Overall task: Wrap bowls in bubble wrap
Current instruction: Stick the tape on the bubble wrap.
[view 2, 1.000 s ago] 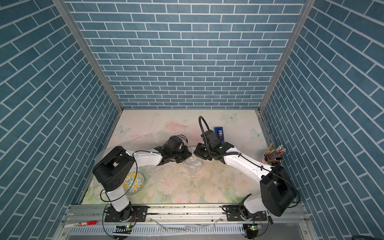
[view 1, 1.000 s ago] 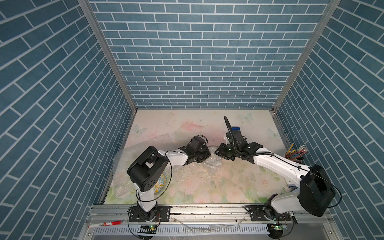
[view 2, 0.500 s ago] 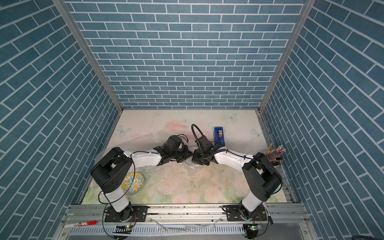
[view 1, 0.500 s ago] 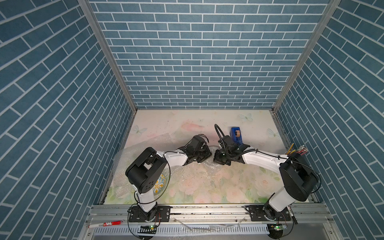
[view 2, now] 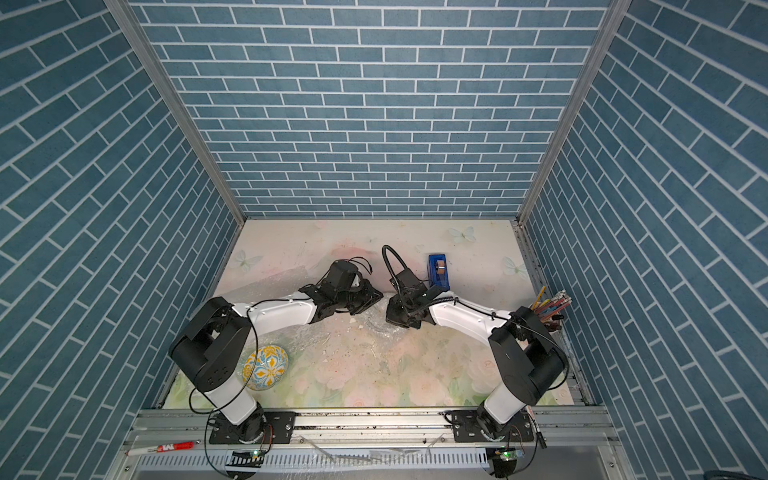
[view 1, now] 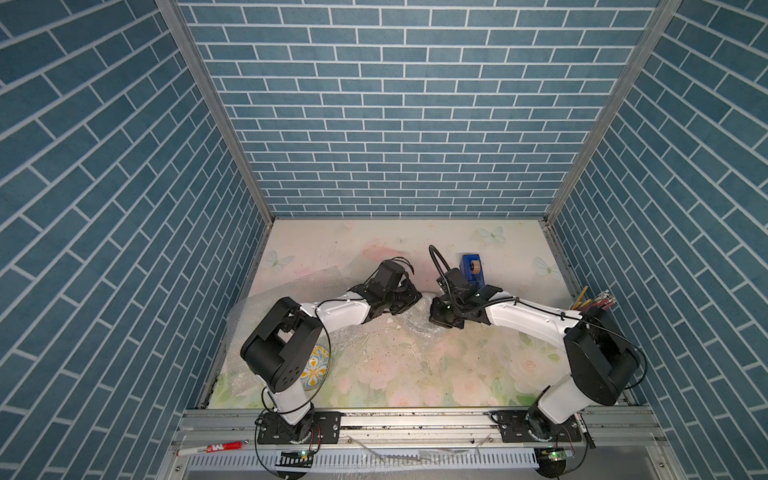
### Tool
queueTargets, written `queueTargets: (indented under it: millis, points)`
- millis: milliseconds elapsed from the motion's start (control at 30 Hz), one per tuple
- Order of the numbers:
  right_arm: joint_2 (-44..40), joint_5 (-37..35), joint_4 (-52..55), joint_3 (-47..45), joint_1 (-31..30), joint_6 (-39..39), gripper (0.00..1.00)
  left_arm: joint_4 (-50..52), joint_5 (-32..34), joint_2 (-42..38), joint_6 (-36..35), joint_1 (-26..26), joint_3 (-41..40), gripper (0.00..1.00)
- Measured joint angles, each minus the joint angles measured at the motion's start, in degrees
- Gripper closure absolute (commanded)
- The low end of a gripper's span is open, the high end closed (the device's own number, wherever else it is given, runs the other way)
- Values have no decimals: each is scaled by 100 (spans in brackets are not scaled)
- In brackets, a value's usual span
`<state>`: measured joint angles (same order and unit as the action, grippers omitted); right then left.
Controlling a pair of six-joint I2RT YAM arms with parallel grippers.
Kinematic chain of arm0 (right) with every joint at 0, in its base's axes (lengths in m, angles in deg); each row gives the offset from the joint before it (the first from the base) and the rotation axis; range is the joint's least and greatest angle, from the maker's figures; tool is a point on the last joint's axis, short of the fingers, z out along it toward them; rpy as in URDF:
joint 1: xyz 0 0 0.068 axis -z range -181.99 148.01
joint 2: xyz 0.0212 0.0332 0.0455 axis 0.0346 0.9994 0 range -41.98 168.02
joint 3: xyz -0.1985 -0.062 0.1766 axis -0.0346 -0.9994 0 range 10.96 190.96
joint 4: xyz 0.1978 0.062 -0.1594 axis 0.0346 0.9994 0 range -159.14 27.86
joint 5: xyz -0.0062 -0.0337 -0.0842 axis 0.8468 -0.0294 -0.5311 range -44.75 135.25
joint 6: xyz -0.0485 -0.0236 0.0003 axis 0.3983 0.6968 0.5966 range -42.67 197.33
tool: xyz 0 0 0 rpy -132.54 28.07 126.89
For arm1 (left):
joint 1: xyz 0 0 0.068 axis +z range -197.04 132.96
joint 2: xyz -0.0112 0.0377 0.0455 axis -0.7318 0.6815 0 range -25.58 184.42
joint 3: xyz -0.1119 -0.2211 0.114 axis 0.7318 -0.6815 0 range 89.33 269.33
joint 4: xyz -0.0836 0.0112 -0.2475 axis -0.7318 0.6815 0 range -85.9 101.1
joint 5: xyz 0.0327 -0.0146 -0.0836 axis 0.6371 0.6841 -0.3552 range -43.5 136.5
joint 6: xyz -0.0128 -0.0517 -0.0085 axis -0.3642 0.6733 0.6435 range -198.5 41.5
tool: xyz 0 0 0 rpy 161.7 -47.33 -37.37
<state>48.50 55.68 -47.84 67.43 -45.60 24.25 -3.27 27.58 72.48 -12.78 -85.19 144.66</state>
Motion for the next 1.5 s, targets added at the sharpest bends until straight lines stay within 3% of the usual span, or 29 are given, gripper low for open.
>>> queueTargets:
  millis: [300, 967, 1100, 1333, 1500]
  points:
    - [-466, -76, 127, 264, 0, 114, 79, 39, -92, -2, -111, -31, 9, 85]
    - [319, -26, 70, 44, -111, 96, 91, -9, -378, 254, -262, -83, 4, 88]
    - [236, -83, 146, 70, -120, 144, 81, 11, -424, 256, -308, -85, 9, 87]
    - [-1045, -570, 660, 216, -138, 433, 52, 876, -278, -109, -813, -142, 551, 68]
    - [-1410, -796, 855, 337, -24, 566, 48, 1486, 70, -1034, -1325, -164, 859, 60]
